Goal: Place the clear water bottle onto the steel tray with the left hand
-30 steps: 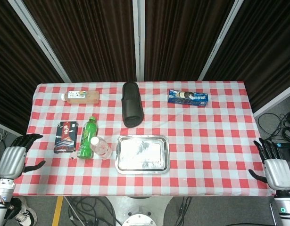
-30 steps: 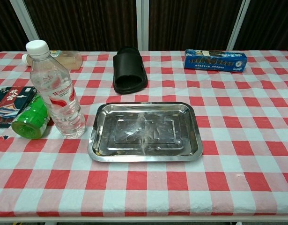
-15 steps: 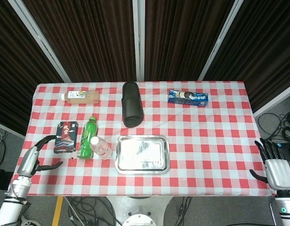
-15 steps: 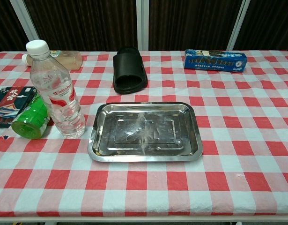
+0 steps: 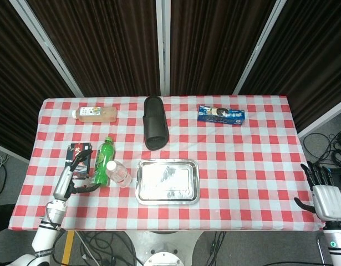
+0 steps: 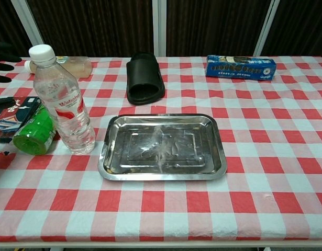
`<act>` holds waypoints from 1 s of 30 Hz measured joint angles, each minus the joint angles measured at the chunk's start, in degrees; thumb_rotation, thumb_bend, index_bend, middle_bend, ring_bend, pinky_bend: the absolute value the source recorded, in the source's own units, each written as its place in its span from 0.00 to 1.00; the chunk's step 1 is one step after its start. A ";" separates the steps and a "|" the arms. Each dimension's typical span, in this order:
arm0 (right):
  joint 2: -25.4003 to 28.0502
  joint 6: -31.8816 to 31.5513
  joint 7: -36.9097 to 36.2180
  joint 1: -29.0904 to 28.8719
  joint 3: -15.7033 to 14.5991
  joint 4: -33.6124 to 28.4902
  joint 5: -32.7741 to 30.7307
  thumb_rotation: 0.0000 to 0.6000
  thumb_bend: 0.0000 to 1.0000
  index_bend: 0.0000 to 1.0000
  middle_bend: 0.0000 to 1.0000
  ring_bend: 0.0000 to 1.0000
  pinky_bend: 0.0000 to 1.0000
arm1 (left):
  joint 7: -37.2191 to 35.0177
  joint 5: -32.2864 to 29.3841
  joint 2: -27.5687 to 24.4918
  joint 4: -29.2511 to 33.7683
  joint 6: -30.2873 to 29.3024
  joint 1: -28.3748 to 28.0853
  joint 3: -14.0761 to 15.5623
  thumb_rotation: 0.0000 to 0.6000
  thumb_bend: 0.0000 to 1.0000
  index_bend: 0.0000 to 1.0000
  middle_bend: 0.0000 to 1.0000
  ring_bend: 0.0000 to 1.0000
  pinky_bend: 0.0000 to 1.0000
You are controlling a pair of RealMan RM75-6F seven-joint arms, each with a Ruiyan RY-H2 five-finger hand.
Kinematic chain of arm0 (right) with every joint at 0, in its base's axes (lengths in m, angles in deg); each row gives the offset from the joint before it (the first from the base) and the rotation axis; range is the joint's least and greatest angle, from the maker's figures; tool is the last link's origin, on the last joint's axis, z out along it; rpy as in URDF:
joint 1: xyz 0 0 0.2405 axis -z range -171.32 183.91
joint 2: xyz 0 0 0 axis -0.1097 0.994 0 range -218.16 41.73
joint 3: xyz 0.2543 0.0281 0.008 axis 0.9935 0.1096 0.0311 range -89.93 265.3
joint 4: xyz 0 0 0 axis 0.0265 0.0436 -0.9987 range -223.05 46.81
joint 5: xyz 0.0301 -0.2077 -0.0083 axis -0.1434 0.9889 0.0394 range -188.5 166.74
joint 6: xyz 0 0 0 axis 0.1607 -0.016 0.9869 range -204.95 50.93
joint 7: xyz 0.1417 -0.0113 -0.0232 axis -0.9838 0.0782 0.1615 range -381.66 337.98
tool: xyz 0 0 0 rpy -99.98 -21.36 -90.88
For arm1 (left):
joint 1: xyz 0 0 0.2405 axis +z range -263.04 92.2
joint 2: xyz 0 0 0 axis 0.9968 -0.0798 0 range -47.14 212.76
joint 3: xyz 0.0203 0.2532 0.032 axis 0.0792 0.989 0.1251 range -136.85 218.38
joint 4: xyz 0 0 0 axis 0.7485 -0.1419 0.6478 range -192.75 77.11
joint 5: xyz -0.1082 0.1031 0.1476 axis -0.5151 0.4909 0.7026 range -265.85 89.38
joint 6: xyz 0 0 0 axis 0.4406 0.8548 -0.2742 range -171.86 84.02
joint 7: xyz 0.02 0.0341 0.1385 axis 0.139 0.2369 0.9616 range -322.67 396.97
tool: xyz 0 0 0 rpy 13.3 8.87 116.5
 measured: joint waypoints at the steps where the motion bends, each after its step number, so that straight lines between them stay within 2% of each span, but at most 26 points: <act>1: 0.00 0.07 0.00 -0.02 0.06 0.03 -0.11 1.00 0.09 0.00 0.00 0.00 0.00 | -0.04 -0.17 0.23 0.62 0.33 -0.30 -0.08 1.00 0.00 0.17 0.23 0.15 0.18; 10: -0.08 1.20 -0.43 -0.20 0.31 0.47 -0.99 1.00 0.09 0.00 0.00 0.00 0.00 | 1.43 -2.69 1.93 5.23 3.33 -2.29 -0.77 1.00 0.00 0.16 0.22 0.15 0.17; 22: 0.13 1.33 -1.09 -0.23 0.58 0.49 -1.31 1.00 0.09 0.00 0.00 0.00 0.00 | 2.47 -4.66 7.80 0.73 7.11 -5.90 -2.04 1.00 0.00 0.17 0.22 0.15 0.17; 26: 0.08 1.53 -1.28 -0.23 0.55 0.71 -1.41 1.00 0.09 0.00 0.00 0.00 0.00 | 1.95 -5.11 8.94 -0.33 7.62 -6.68 -2.77 1.00 0.02 0.31 0.26 0.16 0.17; 30: 0.07 1.44 -1.45 -0.20 0.60 0.82 -1.42 1.00 0.09 0.00 0.00 0.00 0.00 | 0.98 -5.40 8.11 -0.02 7.55 -6.69 -3.12 1.00 0.12 0.43 0.39 0.21 0.21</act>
